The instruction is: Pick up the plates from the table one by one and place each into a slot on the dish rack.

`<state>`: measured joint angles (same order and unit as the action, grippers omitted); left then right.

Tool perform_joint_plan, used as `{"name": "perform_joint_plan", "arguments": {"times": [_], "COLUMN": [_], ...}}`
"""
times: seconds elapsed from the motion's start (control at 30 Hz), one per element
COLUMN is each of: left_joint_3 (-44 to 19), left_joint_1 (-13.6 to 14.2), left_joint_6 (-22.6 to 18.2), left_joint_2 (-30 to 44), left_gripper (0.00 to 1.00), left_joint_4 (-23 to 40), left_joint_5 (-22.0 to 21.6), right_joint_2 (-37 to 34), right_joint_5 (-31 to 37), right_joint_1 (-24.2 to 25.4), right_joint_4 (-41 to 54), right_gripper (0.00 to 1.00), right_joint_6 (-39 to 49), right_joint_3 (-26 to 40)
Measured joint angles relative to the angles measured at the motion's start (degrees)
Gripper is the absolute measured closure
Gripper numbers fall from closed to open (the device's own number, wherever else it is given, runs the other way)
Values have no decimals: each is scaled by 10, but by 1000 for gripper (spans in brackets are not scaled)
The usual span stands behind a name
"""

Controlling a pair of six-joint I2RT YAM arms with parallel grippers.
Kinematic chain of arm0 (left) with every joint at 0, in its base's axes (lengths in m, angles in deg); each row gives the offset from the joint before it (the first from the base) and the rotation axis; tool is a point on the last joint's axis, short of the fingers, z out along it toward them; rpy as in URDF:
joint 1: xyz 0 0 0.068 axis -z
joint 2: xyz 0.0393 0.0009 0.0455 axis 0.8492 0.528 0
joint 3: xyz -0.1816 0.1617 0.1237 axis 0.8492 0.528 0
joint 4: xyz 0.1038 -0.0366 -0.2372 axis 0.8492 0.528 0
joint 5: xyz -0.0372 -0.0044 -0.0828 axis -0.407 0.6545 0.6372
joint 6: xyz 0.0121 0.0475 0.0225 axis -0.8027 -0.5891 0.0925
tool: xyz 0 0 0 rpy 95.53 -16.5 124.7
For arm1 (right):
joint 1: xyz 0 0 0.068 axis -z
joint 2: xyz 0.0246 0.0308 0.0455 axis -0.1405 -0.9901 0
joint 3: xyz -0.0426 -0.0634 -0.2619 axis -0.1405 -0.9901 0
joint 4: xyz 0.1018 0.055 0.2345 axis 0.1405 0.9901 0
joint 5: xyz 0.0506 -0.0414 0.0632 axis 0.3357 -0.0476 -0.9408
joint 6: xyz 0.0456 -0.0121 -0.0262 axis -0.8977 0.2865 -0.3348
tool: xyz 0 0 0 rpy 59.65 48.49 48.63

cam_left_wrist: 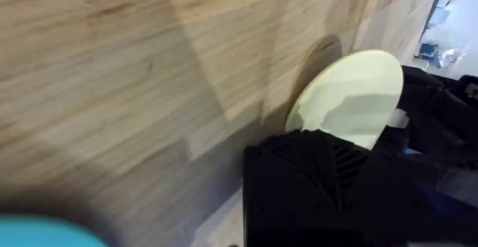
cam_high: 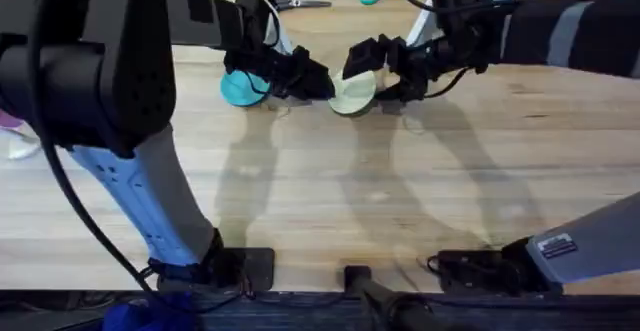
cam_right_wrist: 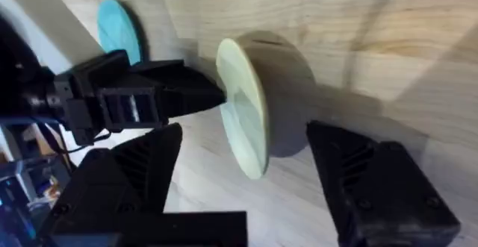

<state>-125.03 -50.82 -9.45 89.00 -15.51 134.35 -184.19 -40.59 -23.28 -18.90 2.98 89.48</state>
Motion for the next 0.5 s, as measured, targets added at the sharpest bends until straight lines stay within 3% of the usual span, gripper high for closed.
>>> {"name": "perform_joint_plan", "arguments": {"times": [0.33,0.5], "left_joint_3": [0,0], "left_joint_1": [0,0], "left_joint_6": [0,0], "left_joint_2": [0,0], "left_gripper": [961,961], "left_joint_4": [0,0], "left_joint_5": [0,0], "right_joint_2": [0,0], "right_joint_5": [2,3], "right_joint_1": [-2,-2], "right_joint_4": [0,0], "right_gripper": [34,386], "right_joint_6": [8,11], "right_joint_3": [0,0]}}
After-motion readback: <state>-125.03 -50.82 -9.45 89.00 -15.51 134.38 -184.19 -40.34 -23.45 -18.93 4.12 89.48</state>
